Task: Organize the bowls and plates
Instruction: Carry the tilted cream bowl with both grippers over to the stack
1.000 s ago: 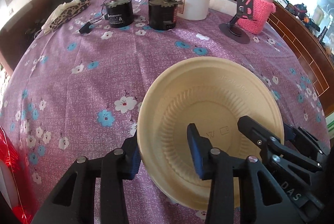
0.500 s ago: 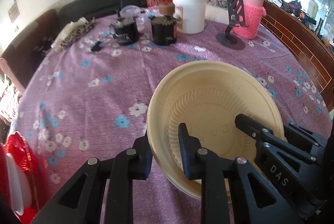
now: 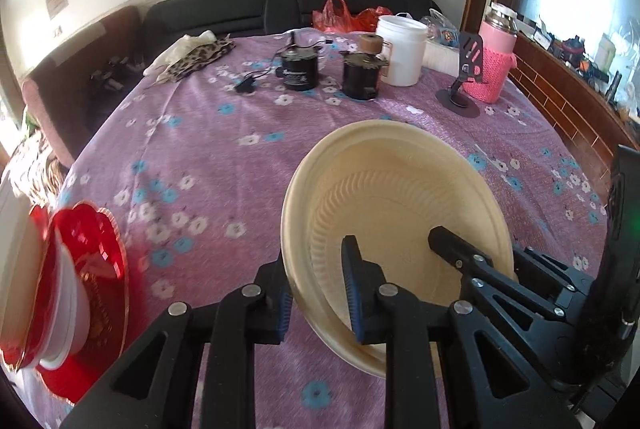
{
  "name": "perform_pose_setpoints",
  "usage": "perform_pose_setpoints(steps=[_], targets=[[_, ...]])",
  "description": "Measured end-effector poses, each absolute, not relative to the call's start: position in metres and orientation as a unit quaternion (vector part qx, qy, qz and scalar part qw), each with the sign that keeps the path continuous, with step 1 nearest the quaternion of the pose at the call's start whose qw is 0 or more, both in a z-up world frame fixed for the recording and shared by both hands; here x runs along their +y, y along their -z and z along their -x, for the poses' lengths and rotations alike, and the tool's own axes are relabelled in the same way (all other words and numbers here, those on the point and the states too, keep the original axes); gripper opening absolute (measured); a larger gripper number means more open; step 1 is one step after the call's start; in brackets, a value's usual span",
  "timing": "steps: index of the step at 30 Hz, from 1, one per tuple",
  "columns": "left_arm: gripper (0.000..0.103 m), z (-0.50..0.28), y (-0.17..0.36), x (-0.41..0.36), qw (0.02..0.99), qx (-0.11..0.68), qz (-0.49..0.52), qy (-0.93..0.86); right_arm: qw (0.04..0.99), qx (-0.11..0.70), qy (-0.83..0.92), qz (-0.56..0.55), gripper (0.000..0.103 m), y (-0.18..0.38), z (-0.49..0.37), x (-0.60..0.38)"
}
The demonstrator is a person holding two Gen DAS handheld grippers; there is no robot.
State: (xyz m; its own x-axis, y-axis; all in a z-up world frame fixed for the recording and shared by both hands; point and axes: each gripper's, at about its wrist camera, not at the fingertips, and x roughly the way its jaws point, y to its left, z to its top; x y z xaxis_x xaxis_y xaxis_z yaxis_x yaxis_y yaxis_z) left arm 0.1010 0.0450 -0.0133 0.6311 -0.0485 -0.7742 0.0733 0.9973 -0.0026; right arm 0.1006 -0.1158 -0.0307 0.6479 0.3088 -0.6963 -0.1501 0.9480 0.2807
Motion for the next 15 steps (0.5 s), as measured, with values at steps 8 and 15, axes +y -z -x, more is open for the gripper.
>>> perform_pose_setpoints(steps=[8, 15], targets=[[0.021, -0.059, -0.01, 0.067, 0.922, 0.386, -0.019, 0.02, 0.912, 0.375, -0.136, -0.091, 0.02, 0.005, -0.059, -0.086], [0.022, -0.025, -0.035, 0.094, 0.938, 0.346, -0.003, 0.016, 0.925, 0.347, -0.145, -0.058, 0.02, -0.026, -0.032, -0.059]])
